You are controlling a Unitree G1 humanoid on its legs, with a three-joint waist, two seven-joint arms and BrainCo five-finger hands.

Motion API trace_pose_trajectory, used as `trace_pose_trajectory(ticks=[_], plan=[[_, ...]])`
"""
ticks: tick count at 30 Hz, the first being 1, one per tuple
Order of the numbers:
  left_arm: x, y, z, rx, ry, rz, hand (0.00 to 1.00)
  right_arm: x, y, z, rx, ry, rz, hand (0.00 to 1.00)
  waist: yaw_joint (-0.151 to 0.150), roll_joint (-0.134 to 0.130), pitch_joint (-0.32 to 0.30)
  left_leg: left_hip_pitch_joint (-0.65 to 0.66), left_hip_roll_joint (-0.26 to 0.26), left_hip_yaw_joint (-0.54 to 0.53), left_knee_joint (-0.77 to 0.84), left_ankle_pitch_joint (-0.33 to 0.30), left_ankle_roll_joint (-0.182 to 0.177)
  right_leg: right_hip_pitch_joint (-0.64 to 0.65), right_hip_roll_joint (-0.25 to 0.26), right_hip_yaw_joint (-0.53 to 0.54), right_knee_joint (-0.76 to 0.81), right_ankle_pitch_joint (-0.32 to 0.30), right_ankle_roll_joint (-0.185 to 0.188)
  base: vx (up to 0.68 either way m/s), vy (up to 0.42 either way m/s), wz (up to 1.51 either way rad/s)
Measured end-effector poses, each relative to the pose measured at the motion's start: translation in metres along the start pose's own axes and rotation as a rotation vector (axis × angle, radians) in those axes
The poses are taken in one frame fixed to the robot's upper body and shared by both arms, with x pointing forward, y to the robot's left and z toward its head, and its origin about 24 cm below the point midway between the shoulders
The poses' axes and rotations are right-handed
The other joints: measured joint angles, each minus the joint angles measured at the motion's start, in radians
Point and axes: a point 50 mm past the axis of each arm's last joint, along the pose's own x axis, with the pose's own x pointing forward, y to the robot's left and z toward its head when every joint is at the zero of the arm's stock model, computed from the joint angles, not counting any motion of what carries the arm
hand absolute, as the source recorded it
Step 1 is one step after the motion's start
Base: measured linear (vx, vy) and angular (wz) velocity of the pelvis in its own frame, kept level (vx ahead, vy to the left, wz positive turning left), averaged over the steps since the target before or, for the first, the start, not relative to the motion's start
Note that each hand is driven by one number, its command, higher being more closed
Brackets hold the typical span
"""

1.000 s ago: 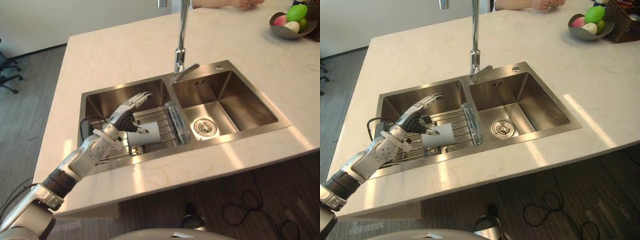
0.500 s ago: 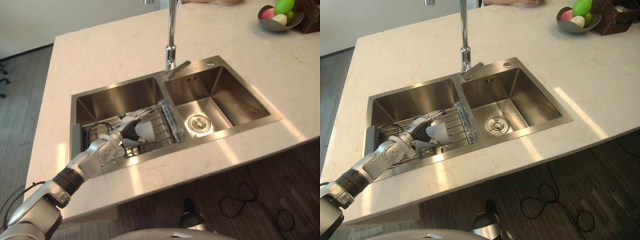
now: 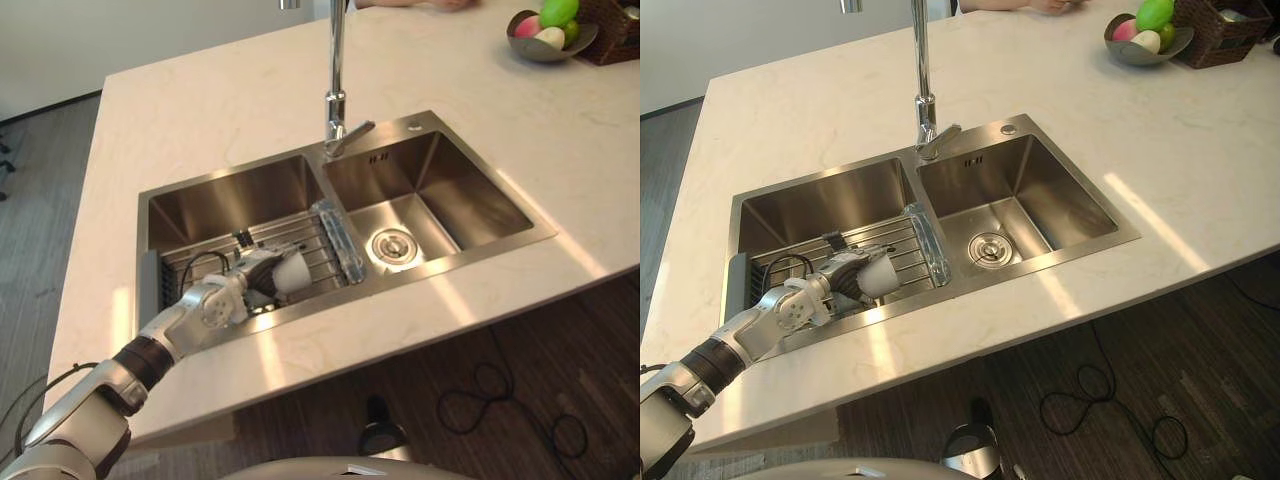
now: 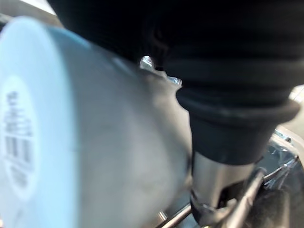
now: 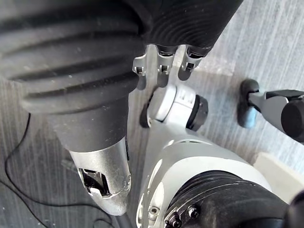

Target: Walk over to the sink, pick up the cup, carry it to the dishwasher, place the cup inside the dishwasher, then close the dishwasher door

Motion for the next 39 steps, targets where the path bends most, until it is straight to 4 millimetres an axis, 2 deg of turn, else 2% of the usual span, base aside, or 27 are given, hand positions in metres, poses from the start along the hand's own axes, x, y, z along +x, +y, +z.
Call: trace_pose_trajectory(ticks=[3,8,14,23,33,34,39], plan=[[0.005,0.006,-0.001,0.013,0.048,-0.059,0.0,0.0,0.0,0.001,-0.002,-0.002,0.001,0.0,-0.008,0.0,0.0,0.001,0.0,0.001,0.0,-0.001,0.0,0.006,0.0,0.001,0.0,-0.001,0.0,-0.01,-0.005,0.0],[0.007,0.004,-0.003,0.006,0.107,-0.082,0.0,0.0,0.001,0.001,-0.014,-0.005,0.006,0.0,-0.02,0.002,-0.001,0.002,0.001,0.002,0.0,-0.002,-0.001,0.008,0.001,0.001,0.0,-0.002,-0.001,0.0,0.0,0.0],[0.012,0.003,-0.002,0.01,0.151,-0.096,0.0,0.001,0.002,0.0,-0.026,0.002,0.006,0.0,-0.02,0.015,-0.01,0.001,0.001,0.003,-0.001,-0.002,-0.001,0.007,0.001,0.002,0.0,-0.002,0.0,0.0,0.0,0.0],[0.014,0.001,-0.011,0.023,0.278,-0.14,0.0,0.001,0.004,0.0,-0.048,0.011,0.014,0.0,-0.02,0.014,-0.009,0.001,0.002,0.001,-0.001,-0.001,-0.002,0.007,0.002,0.002,-0.001,-0.005,0.0,0.0,0.0,0.0],[0.02,-0.005,-0.006,0.027,0.311,-0.156,0.0,0.002,0.006,-0.001,-0.048,0.013,0.02,0.0,-0.021,0.013,-0.009,0.001,0.003,-0.001,-0.001,-0.001,-0.002,0.008,0.002,0.002,-0.001,-0.006,0.002,0.0,0.0,0.0],[0.02,-0.005,-0.006,0.029,0.31,-0.156,1.0,0.002,0.006,-0.001,-0.051,0.016,0.021,0.0,-0.02,0.013,-0.009,0.001,0.003,-0.002,-0.001,-0.001,-0.002,0.008,0.002,0.001,-0.001,-0.006,0.002,0.0,0.0,0.0],[0.021,-0.006,-0.004,0.054,0.307,-0.151,1.0,0.002,0.006,-0.002,-0.06,0.022,0.021,0.0,-0.02,0.01,-0.008,0.002,0.003,-0.014,-0.001,0.0,-0.003,0.016,0.002,-0.003,-0.003,-0.007,0.004,0.0,0.0,0.06]])
